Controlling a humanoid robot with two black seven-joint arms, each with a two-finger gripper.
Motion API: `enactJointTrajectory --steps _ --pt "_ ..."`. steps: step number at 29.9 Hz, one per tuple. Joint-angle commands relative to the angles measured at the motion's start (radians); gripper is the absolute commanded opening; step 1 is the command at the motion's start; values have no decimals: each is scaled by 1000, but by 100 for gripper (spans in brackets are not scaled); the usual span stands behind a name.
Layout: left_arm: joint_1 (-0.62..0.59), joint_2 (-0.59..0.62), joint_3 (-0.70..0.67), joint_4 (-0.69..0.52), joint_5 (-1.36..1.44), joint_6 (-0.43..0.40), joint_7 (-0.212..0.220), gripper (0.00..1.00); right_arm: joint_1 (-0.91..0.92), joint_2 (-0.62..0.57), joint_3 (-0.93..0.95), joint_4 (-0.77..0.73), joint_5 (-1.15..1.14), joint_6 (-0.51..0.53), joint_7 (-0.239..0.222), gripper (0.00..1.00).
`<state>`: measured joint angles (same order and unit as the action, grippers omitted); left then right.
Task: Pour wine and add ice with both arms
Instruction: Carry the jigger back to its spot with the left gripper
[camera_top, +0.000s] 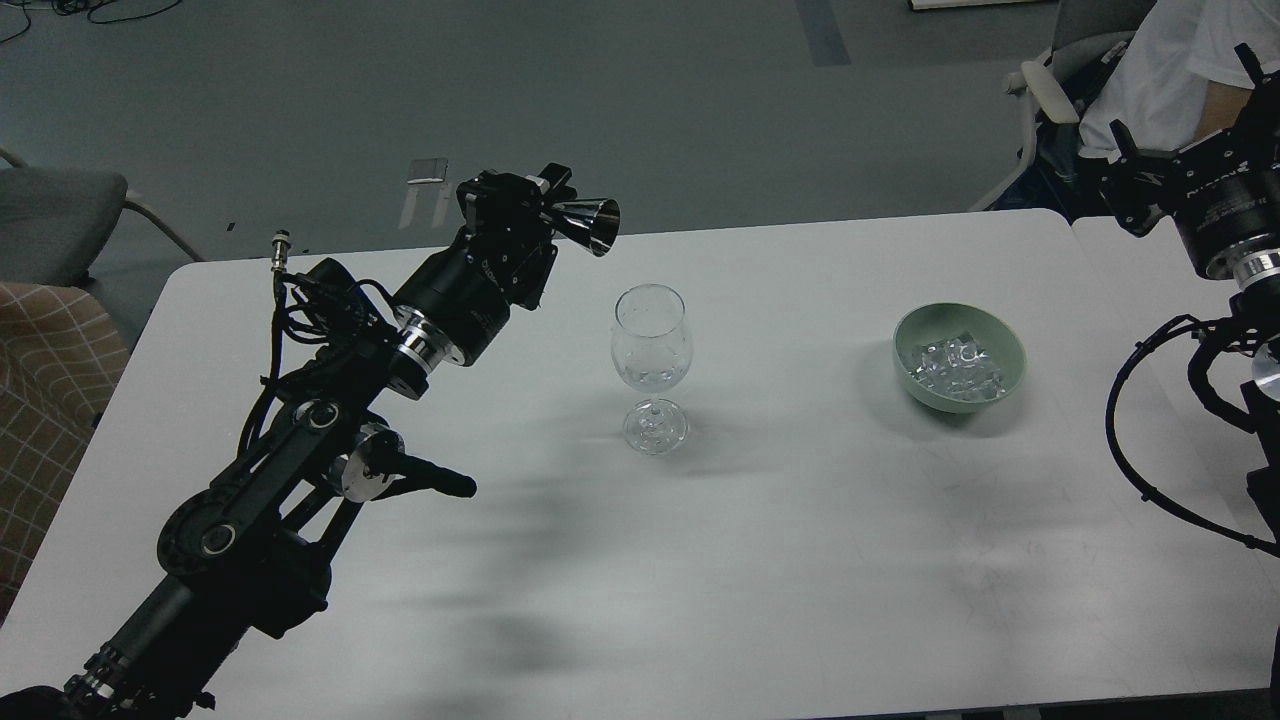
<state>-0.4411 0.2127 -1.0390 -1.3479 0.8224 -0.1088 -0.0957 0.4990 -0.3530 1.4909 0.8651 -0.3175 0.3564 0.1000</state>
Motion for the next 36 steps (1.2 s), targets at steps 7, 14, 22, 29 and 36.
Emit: enactJointTrajectory --steps 7,14,22,29,36 --pt "45 -65 -127 -36 -224 3 -3 0 -5 -9 -1 -3 -3 0 -6 100" --pt "105 -79 -159 -112 -269 -6 7 0 -7 -9 -8 -8 -8 1 -8 100" --pt "142 -81 -282 -77 -612 4 39 0 -30 -11 -6 -6 -9 1 -6 100" --pt "183 -87 -366 35 -744 -6 13 0 -48 -11 -6 -1 -14 0 -6 100" --pt "188 -92 -423 200 -905 -72 8 0 -46 -23 -14 -9 -22 -2 -6 100"
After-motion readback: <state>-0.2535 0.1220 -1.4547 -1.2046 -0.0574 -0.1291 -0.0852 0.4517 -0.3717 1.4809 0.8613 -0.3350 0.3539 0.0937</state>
